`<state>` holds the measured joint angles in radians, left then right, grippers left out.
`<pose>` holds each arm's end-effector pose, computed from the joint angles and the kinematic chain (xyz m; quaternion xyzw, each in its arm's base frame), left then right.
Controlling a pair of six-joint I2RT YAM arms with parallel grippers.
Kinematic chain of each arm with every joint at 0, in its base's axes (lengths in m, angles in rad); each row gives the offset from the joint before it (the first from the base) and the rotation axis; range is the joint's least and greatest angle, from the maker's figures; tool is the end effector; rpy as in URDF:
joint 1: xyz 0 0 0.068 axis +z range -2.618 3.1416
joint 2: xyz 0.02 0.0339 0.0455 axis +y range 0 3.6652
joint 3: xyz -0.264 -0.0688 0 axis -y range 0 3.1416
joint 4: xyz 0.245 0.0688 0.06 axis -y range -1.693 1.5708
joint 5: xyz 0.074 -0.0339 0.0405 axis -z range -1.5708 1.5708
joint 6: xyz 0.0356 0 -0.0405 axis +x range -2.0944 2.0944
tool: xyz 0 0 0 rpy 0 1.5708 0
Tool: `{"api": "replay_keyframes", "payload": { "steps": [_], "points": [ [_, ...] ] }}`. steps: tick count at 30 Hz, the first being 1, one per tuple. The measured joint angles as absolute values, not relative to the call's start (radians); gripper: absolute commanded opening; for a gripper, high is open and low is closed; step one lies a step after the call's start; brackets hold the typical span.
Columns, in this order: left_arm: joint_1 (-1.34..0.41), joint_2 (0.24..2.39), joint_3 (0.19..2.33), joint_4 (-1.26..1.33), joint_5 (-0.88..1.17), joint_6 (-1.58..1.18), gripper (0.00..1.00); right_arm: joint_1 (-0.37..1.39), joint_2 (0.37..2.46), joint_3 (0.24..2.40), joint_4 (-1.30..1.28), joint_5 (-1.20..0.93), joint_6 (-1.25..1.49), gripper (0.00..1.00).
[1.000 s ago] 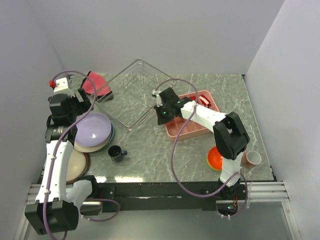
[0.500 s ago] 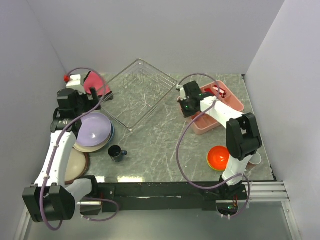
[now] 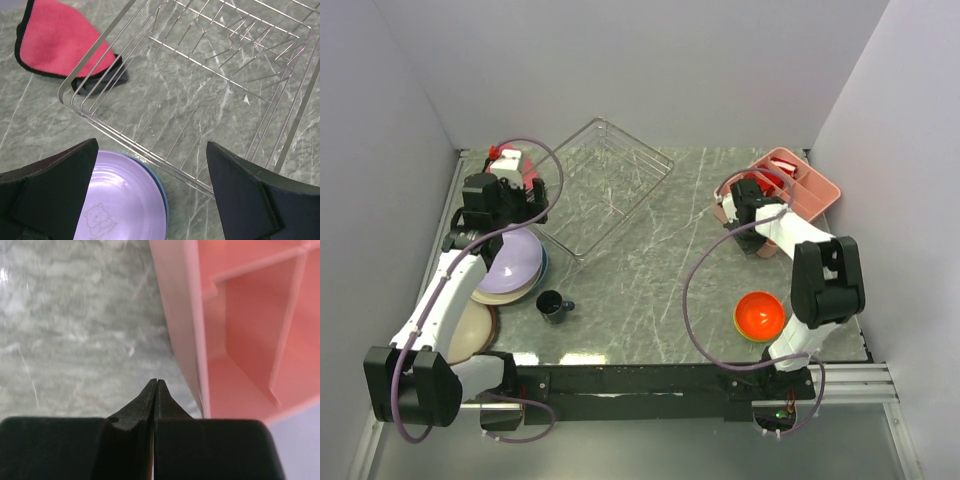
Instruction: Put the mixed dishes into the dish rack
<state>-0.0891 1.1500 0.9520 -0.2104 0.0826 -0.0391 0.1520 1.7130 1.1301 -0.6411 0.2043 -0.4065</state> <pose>0.2633 -0.0265 0.3216 0.0435 0.8343 -0.0696 0.5452 0.3293 0.0431 0.1877 -0.2532 0.9468 -0.1214 0.1575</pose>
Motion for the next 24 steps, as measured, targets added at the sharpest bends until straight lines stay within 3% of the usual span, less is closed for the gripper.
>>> {"api": "replay_keyframes", "payload": {
  "steps": [3,4,5,6,8,9,13,15,16,24],
  "points": [
    [-0.095,1.159,0.952,-0.191,0.092,-0.036,0.99,0.155,1.659,1.121,-0.652,0.221,-0.430,0.00],
    [-0.099,1.166,0.952,-0.187,0.098,-0.028,0.99,0.155,1.645,1.126,-0.656,0.216,-0.433,0.13],
    [-0.103,1.181,0.952,-0.187,0.110,-0.014,0.99,0.156,1.633,1.147,-0.682,0.194,-0.433,0.51],
    [-0.109,1.197,0.954,-0.191,0.118,-0.001,0.97,0.158,1.629,1.198,-0.728,0.154,-0.432,0.68],
    [-0.124,1.249,0.970,-0.211,0.127,0.016,0.97,0.162,1.631,1.327,-0.786,0.057,-0.387,0.93],
    [-0.130,1.283,0.987,-0.226,0.126,0.019,0.97,0.167,1.633,1.415,-0.793,0.009,-0.354,0.96],
    [-0.133,1.404,1.070,-0.264,0.087,0.019,0.97,0.266,1.641,1.682,-0.731,-0.136,-0.134,0.99],
    [-0.114,1.457,1.134,-0.279,0.070,0.016,0.99,0.339,1.657,1.742,-0.701,-0.183,-0.029,0.91],
    [-0.102,1.488,1.180,-0.294,0.062,0.015,0.97,0.372,1.669,1.759,-0.694,-0.195,0.015,0.87],
    [0.007,1.900,1.761,-0.466,0.030,-0.019,0.98,0.479,1.893,1.782,-0.688,-0.234,0.317,0.87]
  ]
}}
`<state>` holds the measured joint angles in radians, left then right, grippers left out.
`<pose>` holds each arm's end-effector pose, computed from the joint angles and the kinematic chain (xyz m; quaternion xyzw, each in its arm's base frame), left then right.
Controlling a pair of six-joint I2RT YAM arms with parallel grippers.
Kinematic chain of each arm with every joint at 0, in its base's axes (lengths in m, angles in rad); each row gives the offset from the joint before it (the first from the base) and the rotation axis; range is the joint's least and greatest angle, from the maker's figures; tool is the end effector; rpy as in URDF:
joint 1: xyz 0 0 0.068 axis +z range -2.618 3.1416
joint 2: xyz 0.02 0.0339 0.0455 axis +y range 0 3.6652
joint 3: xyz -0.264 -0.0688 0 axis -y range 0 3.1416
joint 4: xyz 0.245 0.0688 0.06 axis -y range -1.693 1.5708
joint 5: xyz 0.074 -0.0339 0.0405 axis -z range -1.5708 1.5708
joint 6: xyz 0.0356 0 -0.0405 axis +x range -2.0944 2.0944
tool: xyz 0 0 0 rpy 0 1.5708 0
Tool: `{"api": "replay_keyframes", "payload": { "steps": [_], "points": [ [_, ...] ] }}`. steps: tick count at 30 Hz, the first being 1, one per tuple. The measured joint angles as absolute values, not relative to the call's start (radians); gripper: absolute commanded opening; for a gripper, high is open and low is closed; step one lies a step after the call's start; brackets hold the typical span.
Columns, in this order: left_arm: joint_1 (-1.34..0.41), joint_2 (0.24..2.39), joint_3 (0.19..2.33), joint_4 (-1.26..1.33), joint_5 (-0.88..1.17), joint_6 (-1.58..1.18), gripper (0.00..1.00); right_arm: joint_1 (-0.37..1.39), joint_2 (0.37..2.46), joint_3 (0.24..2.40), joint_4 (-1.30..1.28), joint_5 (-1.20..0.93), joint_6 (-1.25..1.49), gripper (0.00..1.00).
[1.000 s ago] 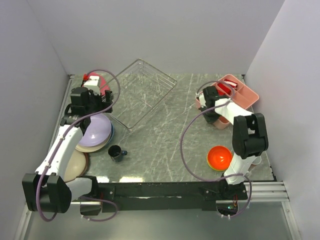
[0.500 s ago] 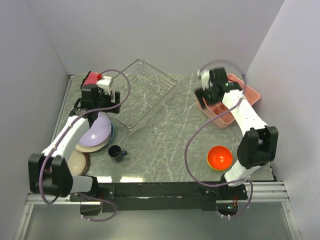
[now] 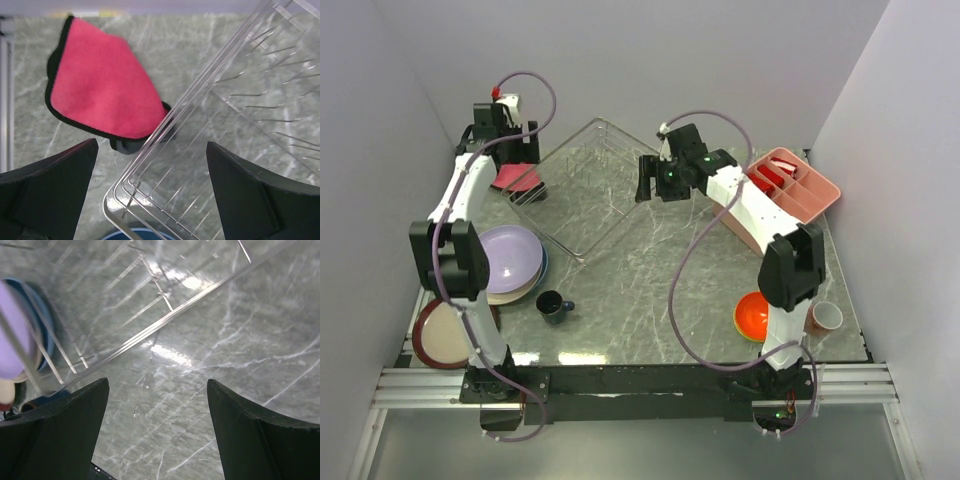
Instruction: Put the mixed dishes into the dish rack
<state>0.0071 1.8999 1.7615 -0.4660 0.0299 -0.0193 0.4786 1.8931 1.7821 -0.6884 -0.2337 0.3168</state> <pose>0.4464 0.0021 0.3267 -0.0047 0.8854 -0.0161 0.4645 0.3774 0.2051 0.3185 -0.1181 0.9137 0.2443 0.3026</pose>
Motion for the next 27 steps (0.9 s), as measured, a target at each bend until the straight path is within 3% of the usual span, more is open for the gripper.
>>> {"api": "replay_keyframes", "payload": {
  "steps": [7,11,15,22,27],
  "points": [
    [0.022,1.990,1.789,-0.547,0.060,-0.009,0.93,0.462,1.935,1.779,-0.693,-0.234,0.376,0.87],
    [0.021,2.007,1.800,-0.567,0.065,0.017,0.80,0.462,1.942,1.787,-0.693,-0.241,0.401,0.87],
    [0.021,2.063,1.834,-0.581,0.064,0.041,0.80,0.466,1.993,1.854,-0.685,-0.252,0.419,0.87],
    [0.022,2.135,1.858,-0.601,0.058,0.054,0.45,0.474,2.022,1.870,-0.674,-0.254,0.427,0.87],
    [0.023,2.137,1.878,-0.607,0.066,0.049,0.29,0.476,2.022,1.870,-0.674,-0.254,0.439,0.86]
  ]
}}
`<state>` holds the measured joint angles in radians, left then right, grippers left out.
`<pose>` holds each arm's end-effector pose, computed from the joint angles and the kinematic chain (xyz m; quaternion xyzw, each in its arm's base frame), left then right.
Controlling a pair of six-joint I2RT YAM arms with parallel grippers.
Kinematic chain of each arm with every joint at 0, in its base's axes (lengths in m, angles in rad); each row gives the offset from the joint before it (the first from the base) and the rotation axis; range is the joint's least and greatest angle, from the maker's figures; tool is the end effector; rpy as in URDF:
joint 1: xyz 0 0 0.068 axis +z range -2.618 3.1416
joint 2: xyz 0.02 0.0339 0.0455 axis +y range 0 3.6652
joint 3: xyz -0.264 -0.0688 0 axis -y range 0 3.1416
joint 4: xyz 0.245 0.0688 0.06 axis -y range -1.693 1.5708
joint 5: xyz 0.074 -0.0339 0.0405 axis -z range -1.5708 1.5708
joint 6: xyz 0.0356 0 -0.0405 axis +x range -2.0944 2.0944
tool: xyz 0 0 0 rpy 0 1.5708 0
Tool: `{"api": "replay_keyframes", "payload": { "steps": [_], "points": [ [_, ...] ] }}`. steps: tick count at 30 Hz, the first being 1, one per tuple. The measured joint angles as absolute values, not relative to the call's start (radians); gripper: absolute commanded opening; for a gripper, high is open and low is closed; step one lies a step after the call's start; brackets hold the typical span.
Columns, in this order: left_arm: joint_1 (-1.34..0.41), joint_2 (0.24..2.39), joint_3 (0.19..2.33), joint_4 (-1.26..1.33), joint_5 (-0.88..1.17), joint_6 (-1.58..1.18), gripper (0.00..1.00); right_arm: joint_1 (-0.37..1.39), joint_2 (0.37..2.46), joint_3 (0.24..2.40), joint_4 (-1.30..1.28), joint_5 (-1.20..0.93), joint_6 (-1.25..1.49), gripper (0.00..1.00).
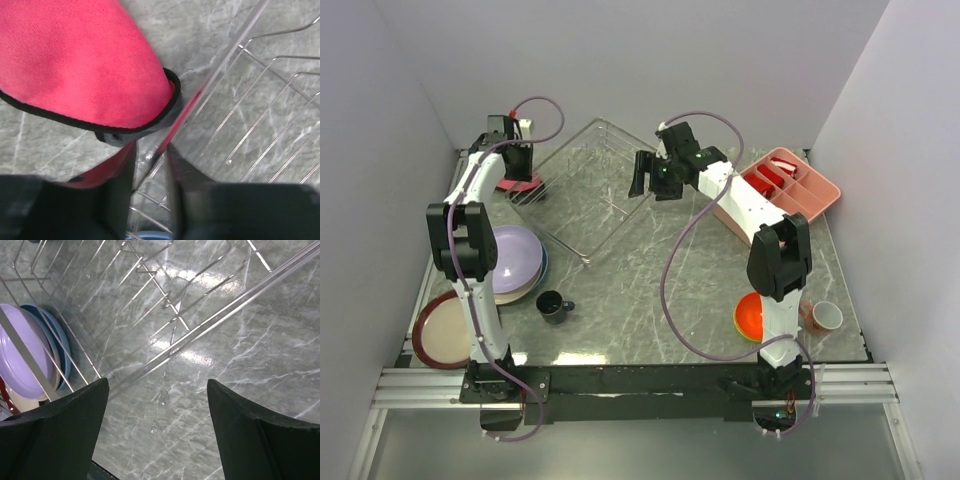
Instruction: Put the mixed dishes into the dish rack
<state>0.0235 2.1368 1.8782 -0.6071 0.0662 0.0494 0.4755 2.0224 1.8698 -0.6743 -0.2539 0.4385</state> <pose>0.4847 0.0090 0.2483 0.0236 0.9378 -0.0185 0.3460 0.4048 0.2185 0.2933 -0.0631 0.9231 0.2649 0.2715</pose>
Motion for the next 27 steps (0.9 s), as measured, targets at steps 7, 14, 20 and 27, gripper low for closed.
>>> {"api": "replay_keyframes", "payload": {
  "steps": [7,14,20,27],
  "points": [
    [-0.047,2.070,1.817,-0.663,0.091,0.060,0.16,0.498,2.055,1.878,-0.680,-0.183,0.442,0.71],
    [-0.141,1.973,1.722,-0.689,0.121,0.014,0.14,0.521,2.044,1.834,-0.719,0.031,0.429,0.73],
    [-0.192,1.866,1.609,-0.685,0.141,-0.101,0.01,0.521,1.978,1.731,-0.735,0.129,0.382,0.79],
    [-0.248,1.751,1.442,-0.641,0.139,-0.250,0.01,0.521,1.879,1.731,-0.699,0.207,0.260,0.83]
  ]
}}
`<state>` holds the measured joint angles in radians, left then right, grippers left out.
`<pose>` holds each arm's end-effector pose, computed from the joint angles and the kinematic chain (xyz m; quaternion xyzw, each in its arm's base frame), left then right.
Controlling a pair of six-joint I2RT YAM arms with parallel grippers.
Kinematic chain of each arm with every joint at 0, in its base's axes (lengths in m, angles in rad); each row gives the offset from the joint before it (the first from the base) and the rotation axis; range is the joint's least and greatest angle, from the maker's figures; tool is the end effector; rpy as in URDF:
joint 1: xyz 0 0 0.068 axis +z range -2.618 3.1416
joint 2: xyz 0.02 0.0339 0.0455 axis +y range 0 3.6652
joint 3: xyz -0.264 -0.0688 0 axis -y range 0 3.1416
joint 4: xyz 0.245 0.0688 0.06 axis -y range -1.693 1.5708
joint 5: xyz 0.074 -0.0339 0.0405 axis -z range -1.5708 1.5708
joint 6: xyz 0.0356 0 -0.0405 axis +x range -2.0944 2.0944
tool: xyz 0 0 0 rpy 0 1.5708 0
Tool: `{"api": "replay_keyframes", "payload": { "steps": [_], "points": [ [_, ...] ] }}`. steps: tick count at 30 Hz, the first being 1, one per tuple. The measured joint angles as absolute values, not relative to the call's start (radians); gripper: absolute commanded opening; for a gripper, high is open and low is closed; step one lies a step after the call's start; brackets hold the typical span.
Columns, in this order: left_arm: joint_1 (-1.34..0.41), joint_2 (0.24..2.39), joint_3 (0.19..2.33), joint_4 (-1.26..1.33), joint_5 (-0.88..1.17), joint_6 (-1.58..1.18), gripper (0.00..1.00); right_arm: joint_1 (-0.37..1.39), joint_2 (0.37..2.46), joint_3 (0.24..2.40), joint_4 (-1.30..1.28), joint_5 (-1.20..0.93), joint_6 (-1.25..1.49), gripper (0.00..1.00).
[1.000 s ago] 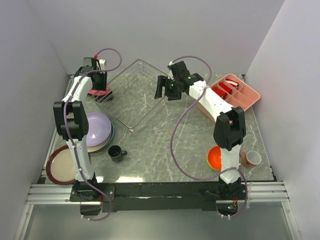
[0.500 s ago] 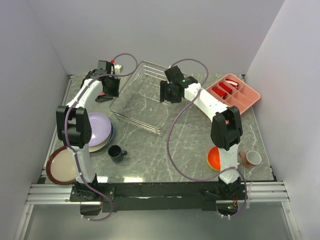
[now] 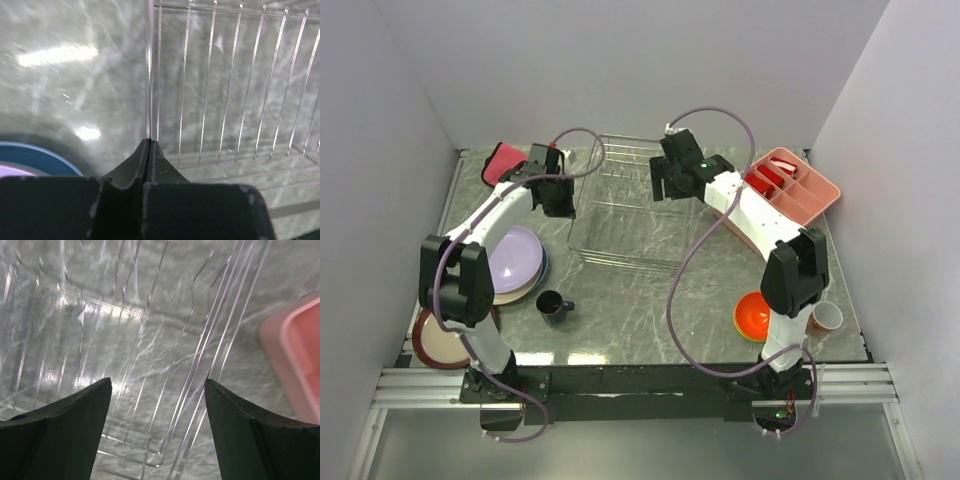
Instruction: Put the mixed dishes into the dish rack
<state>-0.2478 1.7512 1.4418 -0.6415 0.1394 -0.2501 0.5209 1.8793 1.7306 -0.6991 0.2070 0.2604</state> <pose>0.3696 -0.0986 0.2668 0.0201 0.9501 -0.1392 0.2785 0.3708 0.2043 0.3065 -0.0846 0.9272 0.0446 0.3621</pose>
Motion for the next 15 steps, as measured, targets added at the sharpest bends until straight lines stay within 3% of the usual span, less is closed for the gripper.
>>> {"api": "replay_keyframes", "payload": {
  "steps": [15],
  "points": [
    [-0.300,1.612,1.267,-0.589,0.192,-0.337,0.01,0.493,1.801,1.573,-0.631,0.324,0.120,0.86]
  ]
}}
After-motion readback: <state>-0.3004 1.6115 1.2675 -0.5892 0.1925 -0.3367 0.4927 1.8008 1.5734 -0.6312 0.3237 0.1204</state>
